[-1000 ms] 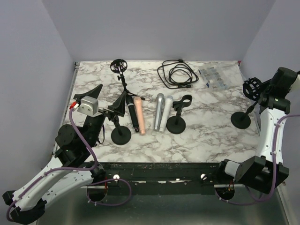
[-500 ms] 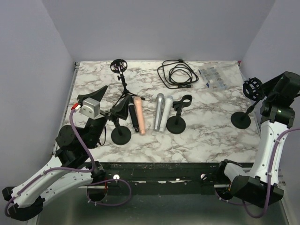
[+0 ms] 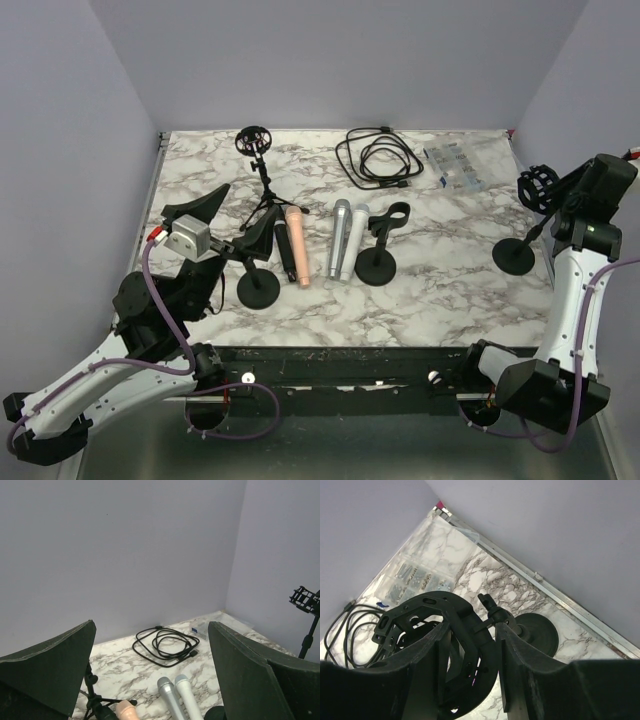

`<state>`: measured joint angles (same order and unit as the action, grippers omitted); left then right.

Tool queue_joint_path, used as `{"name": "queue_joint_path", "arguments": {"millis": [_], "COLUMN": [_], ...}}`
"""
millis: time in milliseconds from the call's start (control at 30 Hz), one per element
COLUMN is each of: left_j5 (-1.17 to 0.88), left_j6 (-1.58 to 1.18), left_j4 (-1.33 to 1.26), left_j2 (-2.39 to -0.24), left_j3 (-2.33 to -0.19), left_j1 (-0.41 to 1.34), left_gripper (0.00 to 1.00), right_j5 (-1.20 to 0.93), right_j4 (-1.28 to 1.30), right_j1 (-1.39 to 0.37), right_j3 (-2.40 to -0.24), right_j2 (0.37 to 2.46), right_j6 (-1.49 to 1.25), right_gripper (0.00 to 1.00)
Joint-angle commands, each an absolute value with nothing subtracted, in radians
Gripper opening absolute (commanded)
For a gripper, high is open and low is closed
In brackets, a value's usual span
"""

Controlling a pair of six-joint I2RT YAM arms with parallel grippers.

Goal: Remove the microphone from the stand

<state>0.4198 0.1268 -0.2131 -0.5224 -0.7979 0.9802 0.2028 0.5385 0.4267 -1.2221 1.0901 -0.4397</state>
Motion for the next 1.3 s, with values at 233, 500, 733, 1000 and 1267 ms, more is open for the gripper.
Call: {"name": "queue_joint_path", "arguments": {"millis": [233,500,733,1000,1267], "left_j5": [0.452,0.457,0.46,0.462,0.462], "left_j6": [0.147,0.155,0.158,0.158,0.158], "left_j4": [-0.241,-0.248,-0.247,-0.249,-0.249], "left_j2": [-0.506,-0.505,-0.506,-0.504,-0.505], "left_j3": [-0.787,-0.784,-0.784,-0.785,-0.782], "left_j1": [0.992,0.992,0.992,0.994,0.994], "left_gripper": [0.98,0.98,0.98,0.99,0.98], "right_j5": [0.264,0.308,0.307,0.304,0.304], "right_j4": [0.575,0.554,0.526,0.504,0.502], "right_j1": [0.433,0.446,0.452,0.453,0.453], "right_j3": [-1.138,-1.069,-1.023,-0.945,-0.909], "right_j2": [1.109,1.144,1.172,1.188,1.183], "right_j6": [-0.406,-0.395,-0.395,-0.415,-0.424], "right_gripper": [0.41,0.39,0.37,0.35,0.34]}}
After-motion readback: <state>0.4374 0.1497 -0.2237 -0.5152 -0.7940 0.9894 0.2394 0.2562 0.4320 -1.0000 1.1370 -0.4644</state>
